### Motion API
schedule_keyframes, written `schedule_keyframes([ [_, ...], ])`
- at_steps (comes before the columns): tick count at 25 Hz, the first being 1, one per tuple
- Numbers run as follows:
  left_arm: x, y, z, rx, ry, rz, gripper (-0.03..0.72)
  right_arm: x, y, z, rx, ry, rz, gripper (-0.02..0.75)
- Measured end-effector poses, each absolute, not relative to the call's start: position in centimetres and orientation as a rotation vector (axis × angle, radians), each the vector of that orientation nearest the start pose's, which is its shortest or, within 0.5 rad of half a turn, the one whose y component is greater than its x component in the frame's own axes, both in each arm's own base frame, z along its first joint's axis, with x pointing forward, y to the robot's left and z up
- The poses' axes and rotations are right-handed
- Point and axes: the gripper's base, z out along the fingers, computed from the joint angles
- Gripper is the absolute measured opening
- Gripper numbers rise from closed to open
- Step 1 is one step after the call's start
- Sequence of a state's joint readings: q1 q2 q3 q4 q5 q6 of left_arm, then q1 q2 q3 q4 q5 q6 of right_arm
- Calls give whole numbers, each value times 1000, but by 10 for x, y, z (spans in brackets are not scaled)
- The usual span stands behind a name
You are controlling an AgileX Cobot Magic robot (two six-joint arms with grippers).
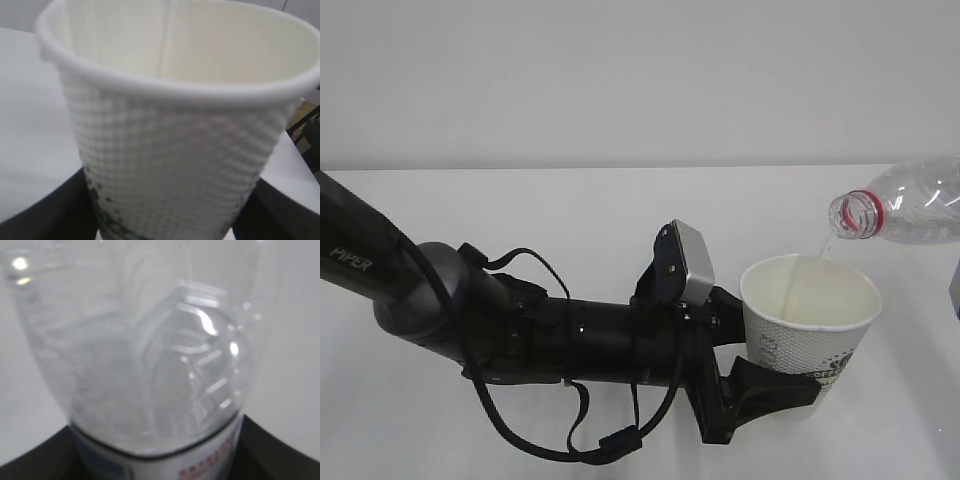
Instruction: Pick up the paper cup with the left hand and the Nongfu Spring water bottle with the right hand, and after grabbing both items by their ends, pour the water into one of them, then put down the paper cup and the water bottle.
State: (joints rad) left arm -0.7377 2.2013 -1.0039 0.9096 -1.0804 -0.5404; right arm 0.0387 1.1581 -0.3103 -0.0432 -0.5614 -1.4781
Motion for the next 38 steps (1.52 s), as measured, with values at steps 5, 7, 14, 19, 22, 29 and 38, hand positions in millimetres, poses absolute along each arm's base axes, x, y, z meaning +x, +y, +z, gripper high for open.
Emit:
schedule_keyframes([
  [5, 248, -311, 97, 1201, 1503, -1204, 524, 208, 10, 222, -1340, 1337, -1026, 440],
  [7, 248, -311, 97, 1201, 1503, -1204, 524, 208, 10, 222, -1341, 1336, -1027, 440],
  [14, 248, -311, 97, 1201, 1503, -1204, 524, 208, 10, 222, -1341, 1336, -1027, 440],
  [19, 248, -311, 97, 1201, 1503, -1204, 524, 208, 10, 222, -1345, 1333, -1031, 440],
  [22, 248, -311, 97, 1201, 1503, -1204, 524, 208, 10, 222, -1347, 1332, -1033, 440],
  [29, 248, -311, 97, 1201, 1503, -1204, 524, 208, 10, 222, -1350, 1330, -1036, 440],
  [38, 248, -311, 97, 1201, 1503, -1204, 524, 208, 10, 222, -1354, 1327, -1039, 440],
])
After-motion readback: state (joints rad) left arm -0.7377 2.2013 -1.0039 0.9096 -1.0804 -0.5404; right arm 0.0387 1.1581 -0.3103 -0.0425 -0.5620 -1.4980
